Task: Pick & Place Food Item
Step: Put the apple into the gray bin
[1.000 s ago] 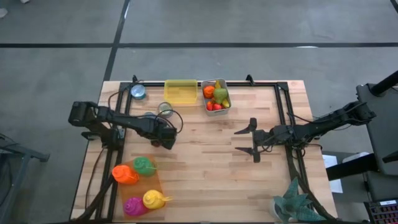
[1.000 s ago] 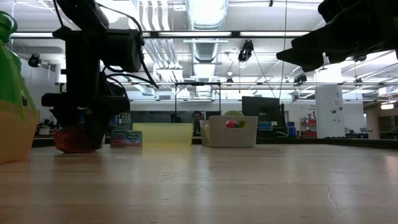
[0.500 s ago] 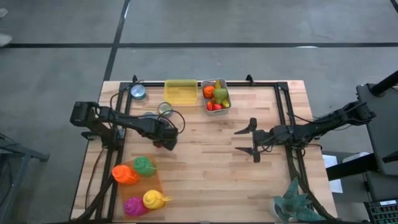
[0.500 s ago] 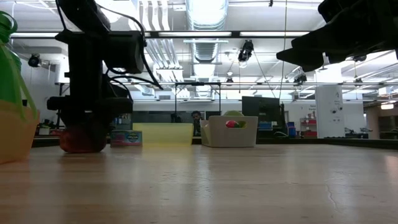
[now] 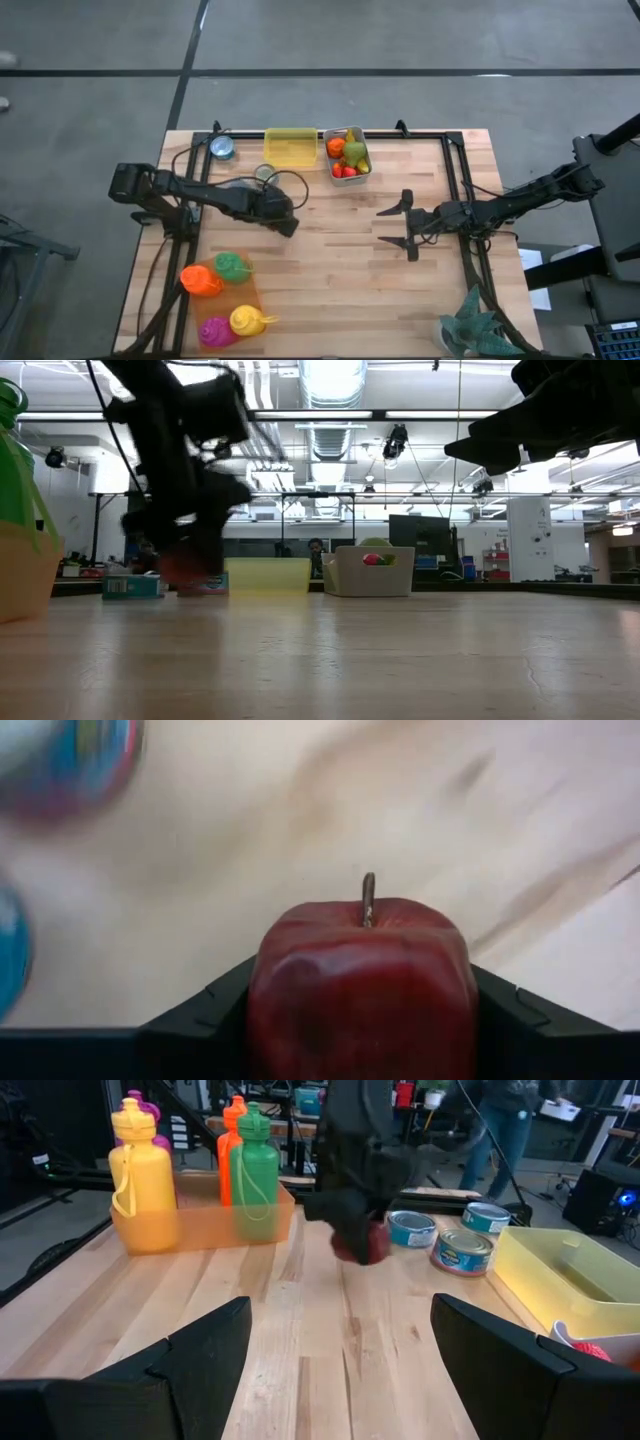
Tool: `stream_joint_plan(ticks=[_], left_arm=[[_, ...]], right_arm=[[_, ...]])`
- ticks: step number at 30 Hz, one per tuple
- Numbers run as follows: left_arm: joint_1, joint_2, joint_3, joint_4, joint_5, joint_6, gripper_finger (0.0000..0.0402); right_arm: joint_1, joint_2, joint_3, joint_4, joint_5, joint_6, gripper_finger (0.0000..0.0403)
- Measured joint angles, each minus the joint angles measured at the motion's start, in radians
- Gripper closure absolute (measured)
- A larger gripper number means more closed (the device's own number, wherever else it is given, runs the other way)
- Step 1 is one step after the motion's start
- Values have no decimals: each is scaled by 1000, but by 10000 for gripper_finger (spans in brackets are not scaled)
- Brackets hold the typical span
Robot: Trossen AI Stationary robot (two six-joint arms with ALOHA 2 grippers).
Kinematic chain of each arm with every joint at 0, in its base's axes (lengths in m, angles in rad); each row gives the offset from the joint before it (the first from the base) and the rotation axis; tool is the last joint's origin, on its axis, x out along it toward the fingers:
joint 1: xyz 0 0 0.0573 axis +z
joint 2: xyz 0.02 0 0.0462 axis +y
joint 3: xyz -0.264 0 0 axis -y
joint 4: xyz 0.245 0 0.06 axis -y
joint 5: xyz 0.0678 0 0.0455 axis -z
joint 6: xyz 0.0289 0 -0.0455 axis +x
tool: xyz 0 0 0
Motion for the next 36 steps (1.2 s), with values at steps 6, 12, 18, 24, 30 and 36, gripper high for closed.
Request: stream_joint_plan(ticks=[6,12,18,24,30,36], left_arm=[[-14,-3,56,256,-222,165,169],[11,-1,47,592,-290,448,170],[110,1,47,824,-281,534,171],[211,42,47,1047,-96,628,171],[256,144,64,1155,-7,625,171],[262,246,142,1177,25,619,171]], right_arm=[[0,0,0,0,0,-1,97],[0,0,0,0,0,0,97],[0,0,0,0,0,1,97],[0,0,0,0,0,1,97],[0,0,0,0,0,-1,97],[0,0,0,0,0,-1,97]])
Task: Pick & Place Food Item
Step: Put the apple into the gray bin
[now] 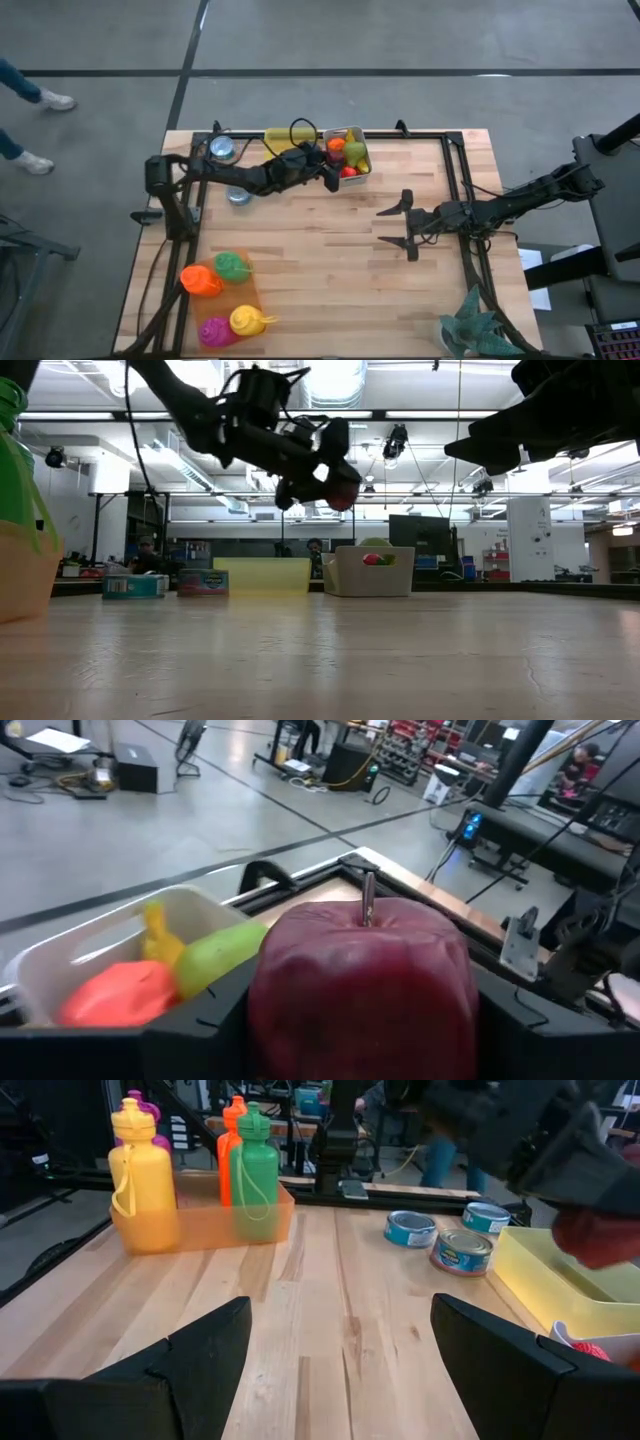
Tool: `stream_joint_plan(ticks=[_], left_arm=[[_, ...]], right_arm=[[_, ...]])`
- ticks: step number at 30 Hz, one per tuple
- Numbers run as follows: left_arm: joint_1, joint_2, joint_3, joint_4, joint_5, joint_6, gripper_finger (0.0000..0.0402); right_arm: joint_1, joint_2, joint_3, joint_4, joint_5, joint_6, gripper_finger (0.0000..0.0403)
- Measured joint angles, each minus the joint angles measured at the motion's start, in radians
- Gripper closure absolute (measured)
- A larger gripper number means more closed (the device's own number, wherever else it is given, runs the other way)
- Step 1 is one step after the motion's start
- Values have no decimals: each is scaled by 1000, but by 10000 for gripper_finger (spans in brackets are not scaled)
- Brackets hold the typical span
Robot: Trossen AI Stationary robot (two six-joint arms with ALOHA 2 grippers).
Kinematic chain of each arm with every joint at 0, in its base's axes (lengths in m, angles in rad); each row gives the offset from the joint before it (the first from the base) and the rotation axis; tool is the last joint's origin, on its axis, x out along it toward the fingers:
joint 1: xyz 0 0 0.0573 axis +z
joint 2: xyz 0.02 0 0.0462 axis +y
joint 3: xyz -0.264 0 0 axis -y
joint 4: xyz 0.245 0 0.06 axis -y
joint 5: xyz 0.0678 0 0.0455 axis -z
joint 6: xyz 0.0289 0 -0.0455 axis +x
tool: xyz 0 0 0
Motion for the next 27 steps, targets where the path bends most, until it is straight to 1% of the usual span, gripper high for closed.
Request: stream_joint_plan(ticks=[6,10,15,17,23,27], left_arm=[[3,105,112,-3,32,-2,171],[17,169,189,-44,35,-42,171],[43,234,268,-128,115,-107,171],[49,250,282,-128,134,-109,171],[50,267,290,-143,139,-120,171],[55,267,290,-208,159,-127,171]], right_arm=[[0,0,0,-1,0,1,97],[0,0,0,0,0,0,97],[0,0,0,0,0,0,97],[0,0,0,0,0,2,97],[0,0,0,0,0,1,97],[0,0,0,0,0,0,97]])
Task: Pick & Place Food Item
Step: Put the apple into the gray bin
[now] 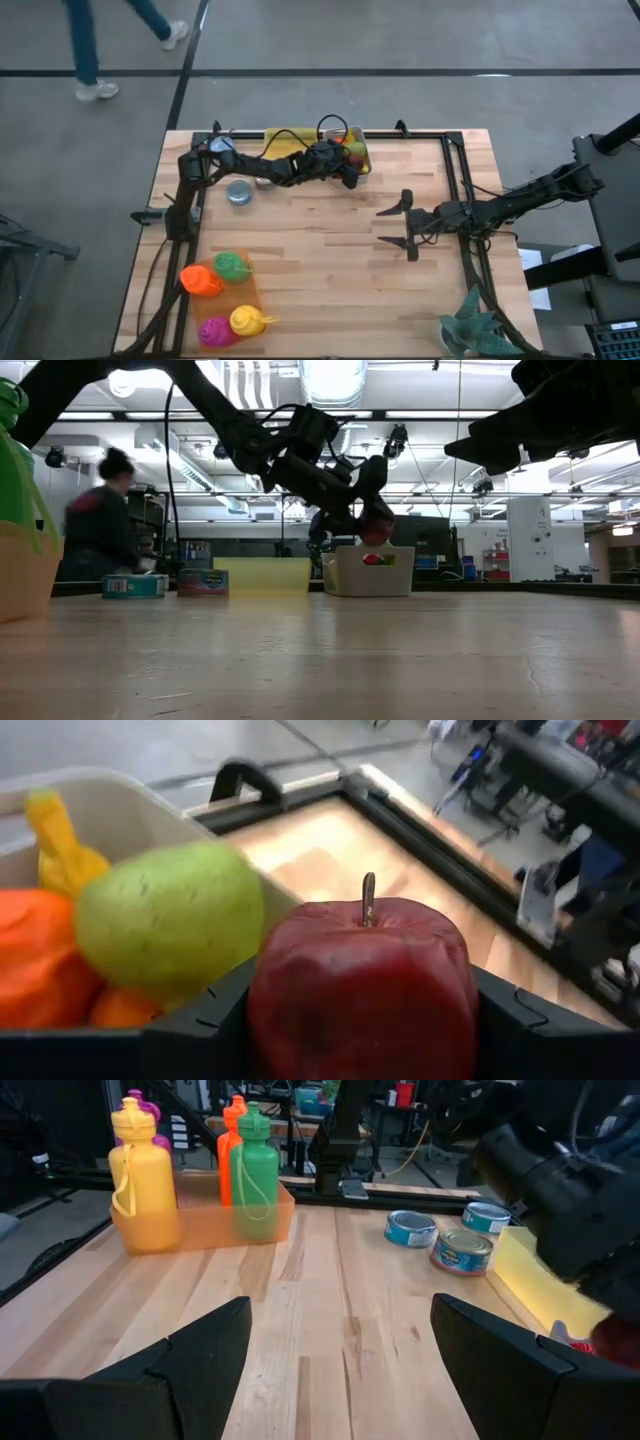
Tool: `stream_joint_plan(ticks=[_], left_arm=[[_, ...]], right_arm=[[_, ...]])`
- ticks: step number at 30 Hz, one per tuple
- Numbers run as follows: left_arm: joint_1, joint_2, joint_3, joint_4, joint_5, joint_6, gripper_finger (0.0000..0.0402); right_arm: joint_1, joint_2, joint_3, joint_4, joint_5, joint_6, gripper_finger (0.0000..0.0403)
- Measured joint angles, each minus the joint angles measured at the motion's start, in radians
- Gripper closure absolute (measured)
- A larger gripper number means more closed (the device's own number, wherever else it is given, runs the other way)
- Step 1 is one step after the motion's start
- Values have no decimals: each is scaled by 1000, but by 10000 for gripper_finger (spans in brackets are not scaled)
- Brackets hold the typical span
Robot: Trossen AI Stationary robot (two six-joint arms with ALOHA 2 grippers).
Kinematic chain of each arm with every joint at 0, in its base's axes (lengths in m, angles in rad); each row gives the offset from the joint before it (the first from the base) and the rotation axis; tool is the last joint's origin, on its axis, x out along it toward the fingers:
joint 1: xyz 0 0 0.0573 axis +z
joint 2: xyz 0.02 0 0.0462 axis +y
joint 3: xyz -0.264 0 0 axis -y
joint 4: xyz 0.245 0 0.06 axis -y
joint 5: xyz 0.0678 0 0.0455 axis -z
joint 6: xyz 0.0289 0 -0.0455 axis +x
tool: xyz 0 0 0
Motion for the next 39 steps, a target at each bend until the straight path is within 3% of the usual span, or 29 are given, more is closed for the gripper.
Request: stream_joint_plan(ticks=[21,32,39], left_arm=[[40,-23,-2,-72,57,15,170],[42,-27,-2,-112,71,-15,66],[42,-42,-2,-114,71,-15,49]], right_arm=[[0,0,0,0,0,0,97],[0,0,0,0,0,2,97],[0,0,0,0,0,1,97]])
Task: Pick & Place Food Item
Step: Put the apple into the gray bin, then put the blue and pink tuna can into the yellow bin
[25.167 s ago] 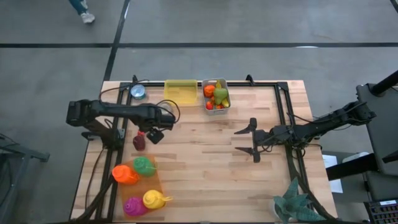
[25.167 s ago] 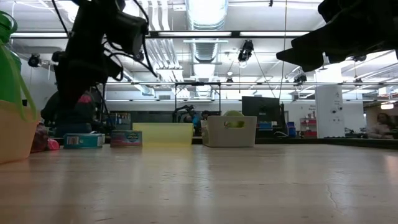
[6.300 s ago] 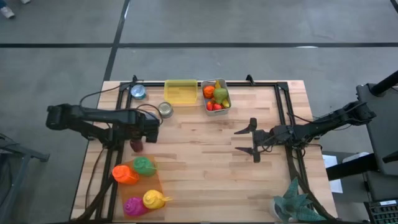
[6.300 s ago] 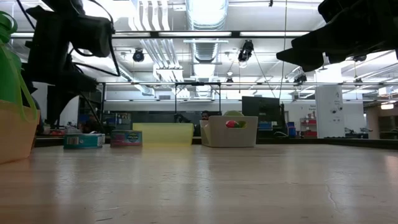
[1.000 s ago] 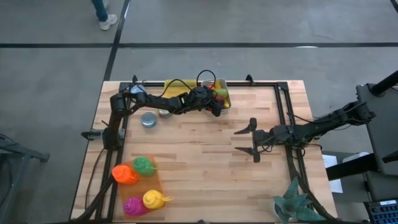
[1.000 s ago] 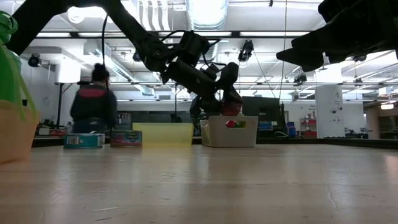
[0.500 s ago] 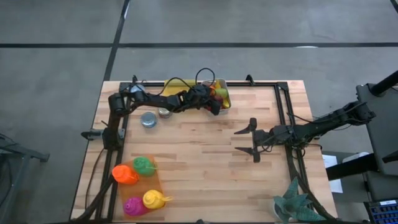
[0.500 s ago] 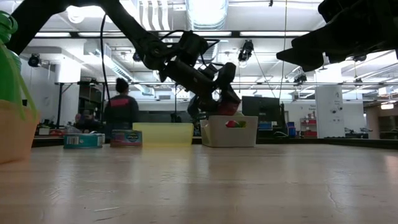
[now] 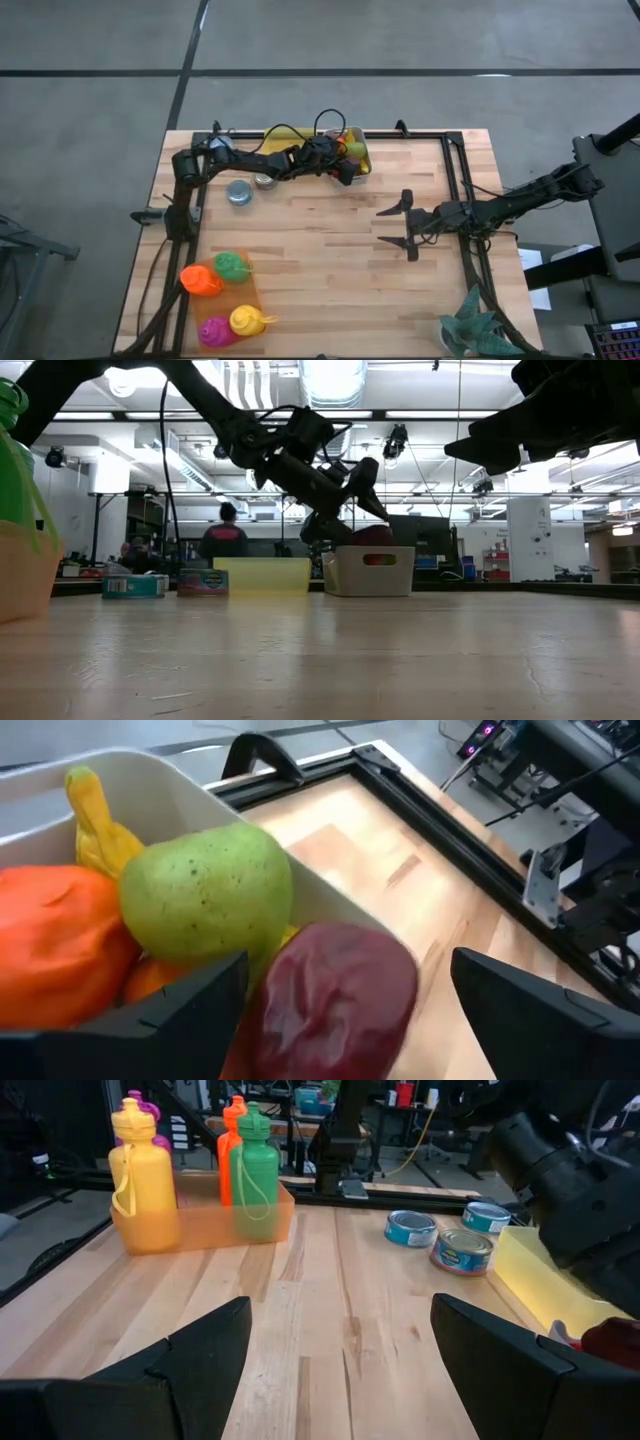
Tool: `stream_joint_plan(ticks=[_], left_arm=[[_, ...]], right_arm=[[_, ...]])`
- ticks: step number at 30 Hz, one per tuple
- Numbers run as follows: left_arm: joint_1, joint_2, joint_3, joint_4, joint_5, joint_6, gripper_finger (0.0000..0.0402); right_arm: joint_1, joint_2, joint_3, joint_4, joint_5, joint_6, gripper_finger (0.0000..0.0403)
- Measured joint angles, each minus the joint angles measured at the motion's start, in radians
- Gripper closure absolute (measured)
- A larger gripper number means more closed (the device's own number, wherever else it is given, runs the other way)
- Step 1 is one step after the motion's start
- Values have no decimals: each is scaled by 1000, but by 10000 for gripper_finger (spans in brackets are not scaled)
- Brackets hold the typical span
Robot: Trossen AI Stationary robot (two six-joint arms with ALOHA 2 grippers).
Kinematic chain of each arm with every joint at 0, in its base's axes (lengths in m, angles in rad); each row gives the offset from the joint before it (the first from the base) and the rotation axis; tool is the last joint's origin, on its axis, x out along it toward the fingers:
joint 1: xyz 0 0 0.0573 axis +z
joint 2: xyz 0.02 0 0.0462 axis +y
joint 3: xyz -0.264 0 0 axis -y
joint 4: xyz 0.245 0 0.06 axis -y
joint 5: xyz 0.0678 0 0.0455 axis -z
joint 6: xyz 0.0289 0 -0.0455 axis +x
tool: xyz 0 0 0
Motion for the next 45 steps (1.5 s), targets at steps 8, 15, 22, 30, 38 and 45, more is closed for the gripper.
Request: stream_joint_plan(ticks=[8,15,22,30,38,45], left_arm=[[-10,-79,0,-126,0,0,47],[-65,-218,0,-507,-25,-24,47],[-183,-374,-63,-661,-193,-55,47],[-236,-575,-255,-669,-305,-195,47],[-233,-717,-497,-576,-305,-342,47],[-221,-796,-609,-559,-353,-385,47]], right_arm=[[0,0,0,0,0,0,97],[0,0,0,0,0,0,97],[0,0,0,0,0,-1,97],[0,0,0,2,0,1,97],[0,0,0,2,0,-1,97],[0,0,0,3,0,0,97]])
